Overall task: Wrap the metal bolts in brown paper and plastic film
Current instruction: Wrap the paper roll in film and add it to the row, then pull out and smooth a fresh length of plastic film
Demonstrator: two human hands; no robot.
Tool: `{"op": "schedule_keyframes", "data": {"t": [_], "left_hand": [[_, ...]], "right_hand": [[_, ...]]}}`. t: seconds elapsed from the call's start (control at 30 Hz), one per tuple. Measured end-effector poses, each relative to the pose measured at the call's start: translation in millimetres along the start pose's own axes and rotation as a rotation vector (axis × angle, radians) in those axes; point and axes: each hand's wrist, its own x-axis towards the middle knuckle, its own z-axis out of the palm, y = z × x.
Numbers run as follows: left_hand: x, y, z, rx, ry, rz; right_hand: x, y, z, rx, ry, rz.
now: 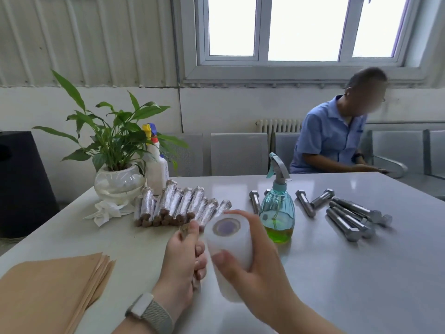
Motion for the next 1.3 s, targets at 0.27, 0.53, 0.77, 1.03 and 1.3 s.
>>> {"op": "schedule_keyframes", "data": {"t": [0.27, 0.53, 0.77, 1.03, 1.3], "left_hand": [[27.0, 44.5, 12.1, 0.270, 0.022, -0.063], [91.4, 55.2, 44.6, 1.336, 0.052, 0.453], [119.5, 11.0, 51.8, 1.883, 0.146, 0.545], [121.5, 7.5, 44.4, 1.870, 0.065, 0.619], [94.8, 19.5, 29.9, 1.746, 0.026, 0.671]], "right_hand": [[16.9, 55.3, -41.2, -0.235, 0.060, 0.461], [17.0, 63.7, -43.6, -0.325, 0.041, 0.459], [21.4, 64.8, -51.9, -0.292, -0.016, 0.435], [33.5, 62.8, -78.2, -0.203, -0.263, 0.498], [32.2, 59.9, -79.6, -0.214, -0.273, 0.456]]}}
